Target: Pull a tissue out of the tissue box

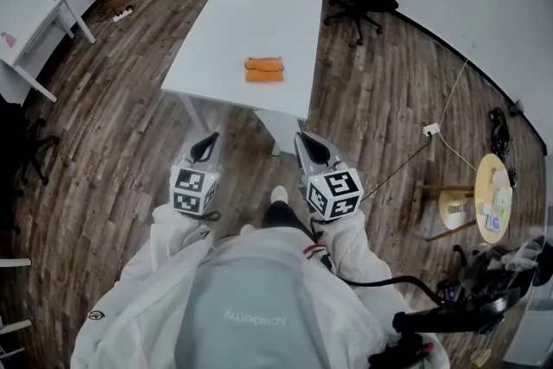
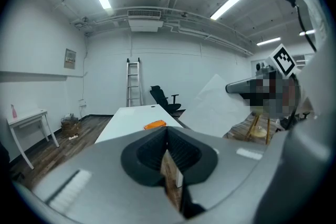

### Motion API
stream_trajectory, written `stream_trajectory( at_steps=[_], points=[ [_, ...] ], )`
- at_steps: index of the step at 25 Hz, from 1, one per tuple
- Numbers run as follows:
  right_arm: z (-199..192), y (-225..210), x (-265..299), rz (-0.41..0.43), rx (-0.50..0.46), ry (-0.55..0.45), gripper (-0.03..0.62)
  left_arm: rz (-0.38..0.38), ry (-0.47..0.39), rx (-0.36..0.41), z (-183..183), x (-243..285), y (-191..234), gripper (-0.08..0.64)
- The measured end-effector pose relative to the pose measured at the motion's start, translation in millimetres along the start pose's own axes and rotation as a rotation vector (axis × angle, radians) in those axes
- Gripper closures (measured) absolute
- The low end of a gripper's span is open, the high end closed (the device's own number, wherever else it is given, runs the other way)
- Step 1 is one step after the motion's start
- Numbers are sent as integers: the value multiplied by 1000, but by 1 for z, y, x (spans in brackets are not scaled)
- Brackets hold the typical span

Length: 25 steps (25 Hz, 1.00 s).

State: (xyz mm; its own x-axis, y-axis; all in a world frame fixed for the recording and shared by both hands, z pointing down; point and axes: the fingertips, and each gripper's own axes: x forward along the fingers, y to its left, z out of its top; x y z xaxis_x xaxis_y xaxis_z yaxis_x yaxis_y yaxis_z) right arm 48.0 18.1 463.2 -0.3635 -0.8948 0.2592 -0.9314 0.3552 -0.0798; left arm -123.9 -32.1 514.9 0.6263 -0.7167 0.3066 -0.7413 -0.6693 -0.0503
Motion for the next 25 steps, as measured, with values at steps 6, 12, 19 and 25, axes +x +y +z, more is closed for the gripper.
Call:
stream_trajectory(
  at_steps=[6, 12, 19, 25],
  points=[
    [-6, -3, -7, -4, 14, 10, 589, -8, 9, -8, -4, -1, -9, 560],
    [-12, -11, -19, -4, 35, 9, 589, -6, 26, -2, -6, 1, -21, 560],
    [-17, -25, -41, -6, 52, -1, 589, -4, 32, 17, 3, 4, -44, 560],
    [-18, -41, -67, -4, 58, -10, 589, -1, 23, 29, 13, 5, -74, 560]
  ],
)
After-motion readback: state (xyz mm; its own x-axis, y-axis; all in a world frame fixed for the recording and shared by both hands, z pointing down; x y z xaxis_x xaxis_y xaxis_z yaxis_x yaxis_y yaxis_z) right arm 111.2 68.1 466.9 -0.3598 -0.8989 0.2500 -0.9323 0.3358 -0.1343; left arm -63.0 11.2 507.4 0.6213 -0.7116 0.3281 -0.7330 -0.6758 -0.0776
